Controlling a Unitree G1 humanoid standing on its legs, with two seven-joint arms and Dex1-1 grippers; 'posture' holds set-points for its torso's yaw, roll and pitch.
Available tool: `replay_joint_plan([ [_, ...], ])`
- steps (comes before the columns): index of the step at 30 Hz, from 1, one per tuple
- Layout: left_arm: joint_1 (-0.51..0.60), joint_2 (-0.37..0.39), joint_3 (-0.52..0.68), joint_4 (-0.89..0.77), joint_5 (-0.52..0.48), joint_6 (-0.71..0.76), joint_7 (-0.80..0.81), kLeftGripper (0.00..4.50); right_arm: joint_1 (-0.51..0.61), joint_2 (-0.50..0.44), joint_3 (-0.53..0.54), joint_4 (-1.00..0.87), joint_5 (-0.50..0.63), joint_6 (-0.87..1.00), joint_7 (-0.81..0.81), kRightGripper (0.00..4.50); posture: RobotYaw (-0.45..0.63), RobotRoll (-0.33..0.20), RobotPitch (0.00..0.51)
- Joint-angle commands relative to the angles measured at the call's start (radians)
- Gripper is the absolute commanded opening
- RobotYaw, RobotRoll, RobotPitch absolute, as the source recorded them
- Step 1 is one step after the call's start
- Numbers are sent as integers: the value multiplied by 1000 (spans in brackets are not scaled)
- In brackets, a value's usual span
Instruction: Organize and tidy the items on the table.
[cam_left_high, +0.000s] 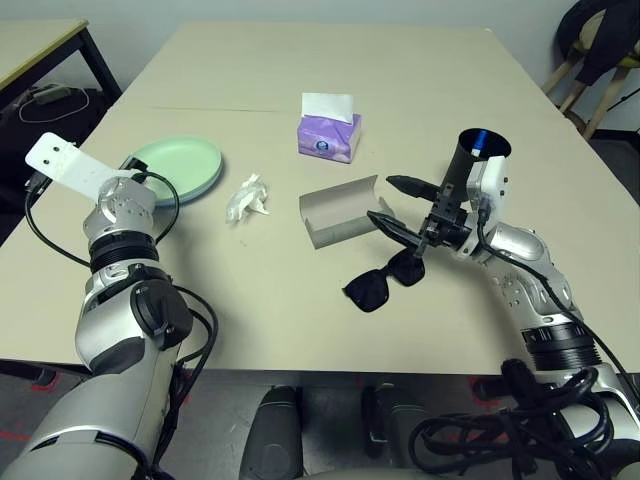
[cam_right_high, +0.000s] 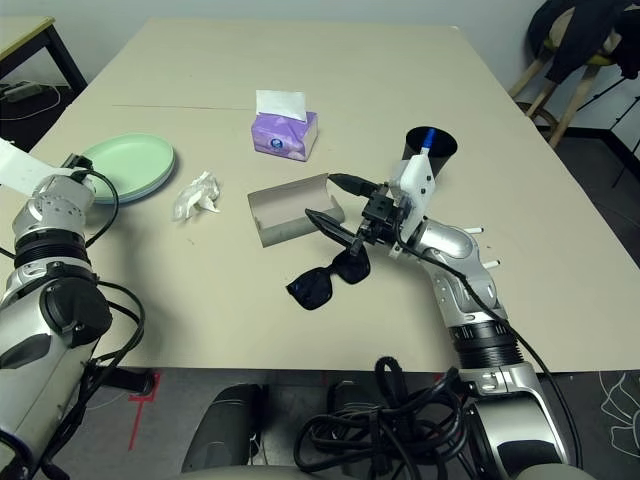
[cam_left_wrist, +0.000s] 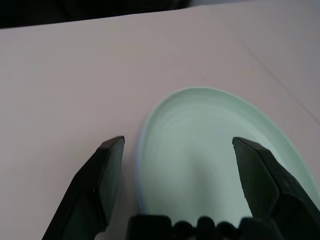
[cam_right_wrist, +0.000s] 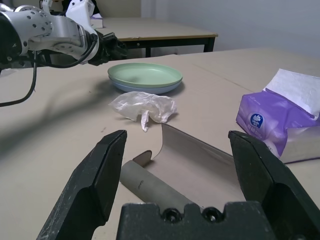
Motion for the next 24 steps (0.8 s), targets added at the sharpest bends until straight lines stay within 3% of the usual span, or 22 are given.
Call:
replay_joint_plan([
  [1,69,20,-92,-144,-44,158,-175,4472,0,3,11,-31,3,16,-3,4500,160,0,112],
  [5,159,94,-224,-229,-28,254,-387,4472,-4,5,11,-27,3,19,0,4500,160,0,113],
  [12,228,213,-439,-257,18,203,-770,4472,0,4,11,-19,1,11,11,4500,155,0,112],
  [19,190,218,-510,-74,89,7,-989,4472,2,4,9,-2,-3,-5,23,4500,138,0,111],
  [24,161,206,-525,-21,79,-16,-1127,4472,14,-3,3,5,-4,-18,29,4500,124,0,110],
])
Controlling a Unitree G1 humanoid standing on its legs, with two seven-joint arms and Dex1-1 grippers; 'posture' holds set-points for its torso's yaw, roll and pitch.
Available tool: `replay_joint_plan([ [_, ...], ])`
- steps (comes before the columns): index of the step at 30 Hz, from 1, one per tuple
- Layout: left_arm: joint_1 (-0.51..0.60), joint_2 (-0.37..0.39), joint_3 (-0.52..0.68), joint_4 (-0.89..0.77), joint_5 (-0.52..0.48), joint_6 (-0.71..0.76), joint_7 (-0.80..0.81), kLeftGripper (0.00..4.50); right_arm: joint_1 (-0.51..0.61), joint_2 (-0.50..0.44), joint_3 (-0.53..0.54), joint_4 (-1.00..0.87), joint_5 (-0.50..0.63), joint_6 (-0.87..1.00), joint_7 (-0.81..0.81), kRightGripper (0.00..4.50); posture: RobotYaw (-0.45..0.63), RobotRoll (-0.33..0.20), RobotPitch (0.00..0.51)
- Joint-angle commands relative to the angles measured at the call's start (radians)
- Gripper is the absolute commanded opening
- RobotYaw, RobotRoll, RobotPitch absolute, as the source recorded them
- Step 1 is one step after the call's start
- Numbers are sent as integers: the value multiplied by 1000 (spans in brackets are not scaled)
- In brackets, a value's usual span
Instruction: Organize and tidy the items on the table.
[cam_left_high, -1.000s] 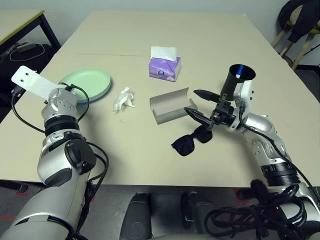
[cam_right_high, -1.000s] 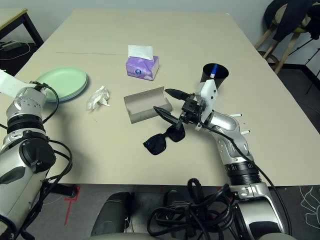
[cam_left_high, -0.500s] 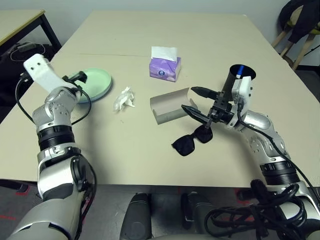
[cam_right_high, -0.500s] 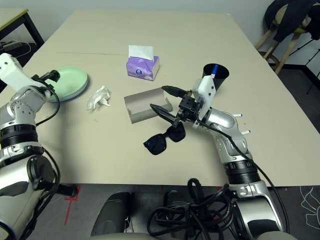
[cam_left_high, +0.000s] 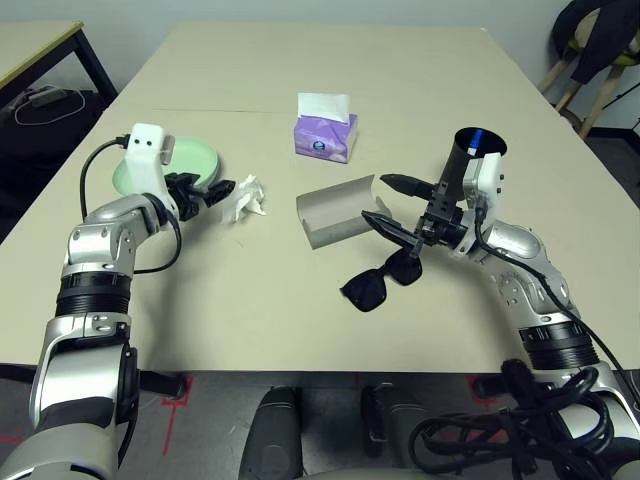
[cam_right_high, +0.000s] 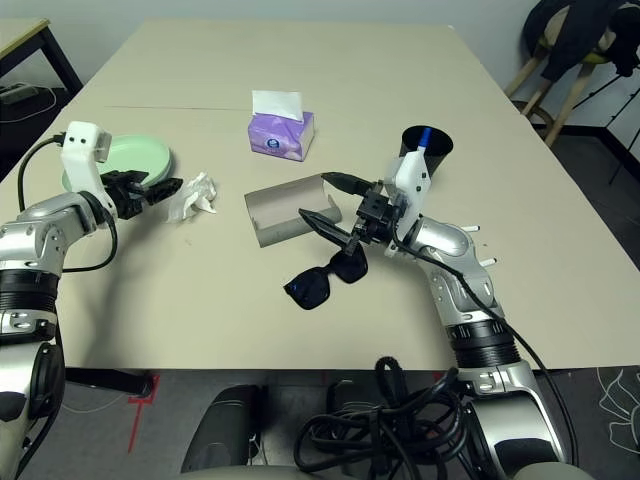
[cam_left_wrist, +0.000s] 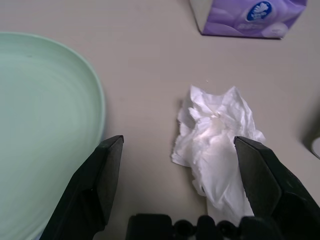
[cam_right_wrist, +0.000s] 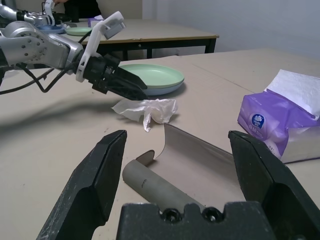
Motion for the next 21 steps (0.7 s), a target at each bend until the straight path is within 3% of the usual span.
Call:
replay_joint_plan([
  [1,-27,-3,-22,22,6,-24,-101,4472,16,-8,-2,11,-4,-17,9,4500,123,0,109],
  [11,-24,-2,-86,84,66,-21,-227,4472,22,-14,-7,19,-3,-32,9,4500,112,0,107],
  [17,-16,-10,-123,179,159,-100,-163,4472,42,-29,8,8,-10,11,4,4500,110,0,106],
  [21,-25,-25,-99,203,163,-132,-118,3482,50,-27,8,-4,-14,14,2,4500,109,0,108],
])
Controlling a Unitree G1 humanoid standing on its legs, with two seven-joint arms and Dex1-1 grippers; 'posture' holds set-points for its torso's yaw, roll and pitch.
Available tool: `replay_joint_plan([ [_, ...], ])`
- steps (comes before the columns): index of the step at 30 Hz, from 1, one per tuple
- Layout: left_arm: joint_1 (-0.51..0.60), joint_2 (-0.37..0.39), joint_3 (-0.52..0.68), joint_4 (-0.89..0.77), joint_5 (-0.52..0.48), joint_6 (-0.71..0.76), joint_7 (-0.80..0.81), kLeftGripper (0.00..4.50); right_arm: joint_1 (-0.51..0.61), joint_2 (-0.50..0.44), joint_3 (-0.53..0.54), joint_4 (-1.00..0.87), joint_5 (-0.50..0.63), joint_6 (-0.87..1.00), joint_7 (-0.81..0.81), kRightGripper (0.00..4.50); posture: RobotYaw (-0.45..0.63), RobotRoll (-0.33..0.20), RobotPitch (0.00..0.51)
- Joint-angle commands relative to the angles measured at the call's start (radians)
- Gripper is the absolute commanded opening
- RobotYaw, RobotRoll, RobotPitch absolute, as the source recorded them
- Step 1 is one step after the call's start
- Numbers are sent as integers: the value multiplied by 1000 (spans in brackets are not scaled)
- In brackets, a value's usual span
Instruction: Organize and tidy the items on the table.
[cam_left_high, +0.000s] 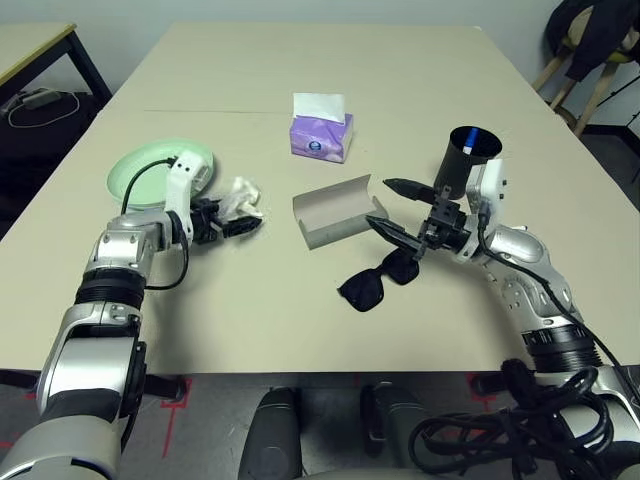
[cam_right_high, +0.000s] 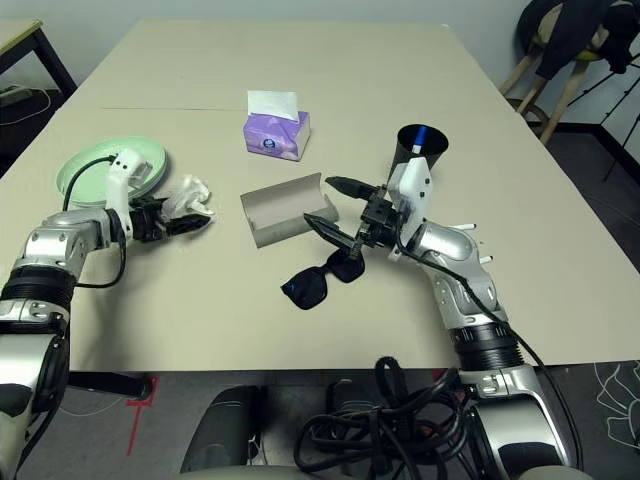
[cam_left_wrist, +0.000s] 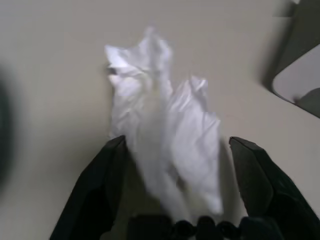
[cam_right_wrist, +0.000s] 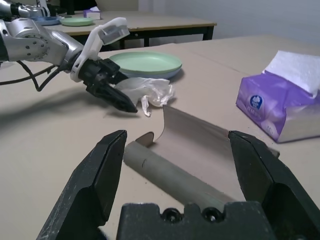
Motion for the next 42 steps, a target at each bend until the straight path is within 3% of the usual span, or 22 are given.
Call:
replay_joint_plan([
  [1,4,-15,9,42,25,-8,47,3055,8,-7,7,-17,-7,9,-4,4500,109,0,108],
  [9,-9,-58,90,-22,-38,32,90,46,10,1,9,-7,-9,-1,0,4500,117,0,107],
  [19,-37,-66,191,-260,-157,236,143,46,4,5,10,-4,-11,-3,-1,4500,123,0,102],
  [23,-155,-39,260,-152,-148,227,262,46,-1,10,13,0,-12,-3,0,4500,136,0,105],
  [28,-304,-3,339,148,-80,66,603,46,-5,16,15,3,-12,-4,1,4500,137,0,107],
  [32,-330,10,343,300,-49,-48,693,997,-9,18,13,3,-12,-2,-1,4500,137,0,107],
  [41,-334,-8,314,401,-15,-119,664,4472,-10,13,8,-22,-11,13,-12,4500,123,0,107],
  [42,-332,-8,307,401,-8,-126,656,4472,-9,13,8,-26,-10,15,-14,4500,120,0,106],
])
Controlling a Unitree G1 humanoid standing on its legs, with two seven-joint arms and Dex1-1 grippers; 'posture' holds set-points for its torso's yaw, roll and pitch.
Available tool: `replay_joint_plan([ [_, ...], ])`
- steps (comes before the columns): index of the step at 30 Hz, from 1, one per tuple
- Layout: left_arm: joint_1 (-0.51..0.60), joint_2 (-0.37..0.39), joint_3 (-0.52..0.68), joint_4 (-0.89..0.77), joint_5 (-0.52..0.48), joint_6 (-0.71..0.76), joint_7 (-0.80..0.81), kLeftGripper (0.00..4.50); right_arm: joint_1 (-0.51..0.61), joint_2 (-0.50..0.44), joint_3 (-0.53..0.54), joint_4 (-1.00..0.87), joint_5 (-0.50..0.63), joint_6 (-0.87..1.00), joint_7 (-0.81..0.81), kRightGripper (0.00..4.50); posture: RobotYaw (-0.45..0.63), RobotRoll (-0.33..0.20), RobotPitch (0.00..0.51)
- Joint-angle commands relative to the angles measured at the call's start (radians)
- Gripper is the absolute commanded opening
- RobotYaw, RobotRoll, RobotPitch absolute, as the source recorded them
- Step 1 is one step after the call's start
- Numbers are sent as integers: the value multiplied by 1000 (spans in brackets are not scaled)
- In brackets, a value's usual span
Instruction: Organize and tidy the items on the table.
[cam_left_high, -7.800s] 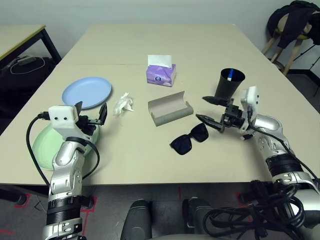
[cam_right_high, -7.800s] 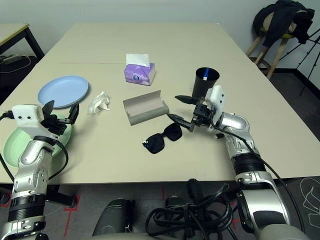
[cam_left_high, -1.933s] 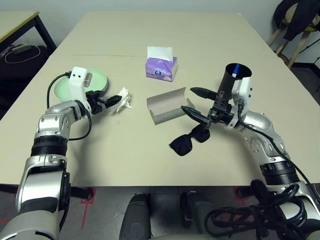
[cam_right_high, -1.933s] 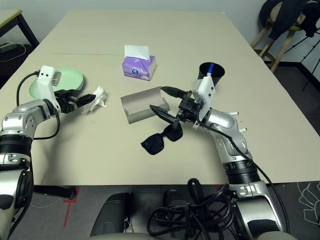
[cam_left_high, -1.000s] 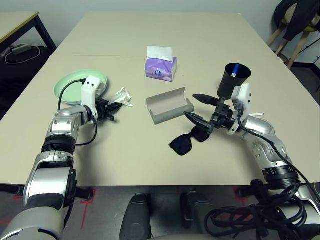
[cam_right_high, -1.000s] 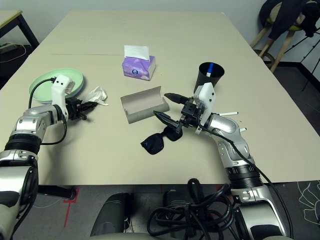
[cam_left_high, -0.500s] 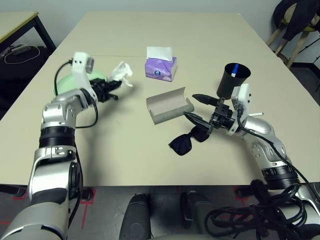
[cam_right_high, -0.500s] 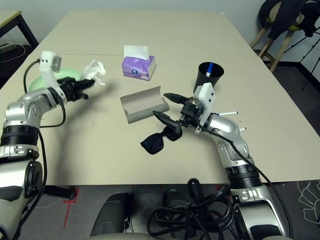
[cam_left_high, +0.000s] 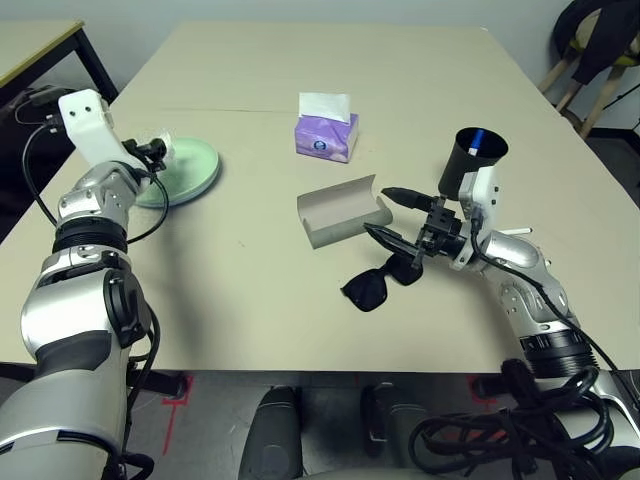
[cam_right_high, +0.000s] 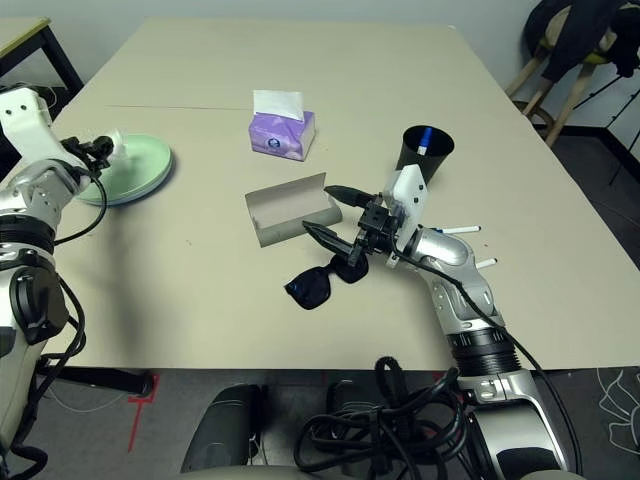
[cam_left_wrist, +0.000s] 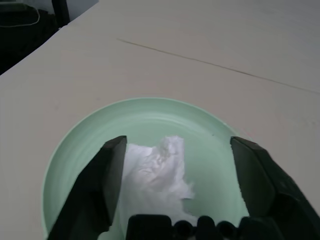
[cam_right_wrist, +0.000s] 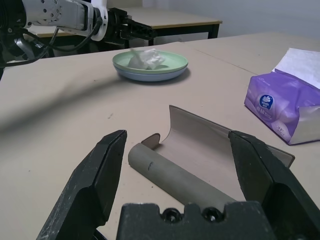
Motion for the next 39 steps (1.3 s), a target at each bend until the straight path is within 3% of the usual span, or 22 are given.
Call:
replay_joint_plan([
  [1,-1,-11,-29,28,27,-20,-30,4472,-1,-6,3,-29,1,14,-10,4500,119,0,106],
  [5,-2,-15,-39,15,30,-46,-58,4472,0,-6,4,-38,2,21,-18,4500,119,0,106],
  [8,3,-28,-47,-55,1,-60,-196,4472,-2,-6,2,-39,-1,24,-26,4500,127,0,104],
  [14,219,-72,-151,-502,-94,-16,-608,4472,-47,10,-3,-7,-10,154,-124,4500,153,0,109],
  [19,412,-69,-188,-765,-178,70,-762,4472,-79,13,26,-32,-54,281,-228,4500,155,0,127],
  [22,512,-55,-205,-860,-202,40,-860,4472,-95,-7,46,-89,-69,389,-263,4500,156,0,143],
  [26,582,-42,-216,-913,-219,17,-943,4472,-116,-38,57,-167,-60,499,-261,4500,153,0,155],
  [31,633,-23,-252,-939,-202,-67,-1041,4472,-119,-81,60,-219,-39,509,-194,4500,146,0,159],
  [35,671,-16,-298,-940,-184,-140,-1115,4472,-99,-192,127,-210,-116,312,-46,4500,123,0,162],
  [39,683,-28,-331,-940,-188,-172,-1149,4472,-86,-262,163,-217,-166,252,9,4500,102,0,164],
])
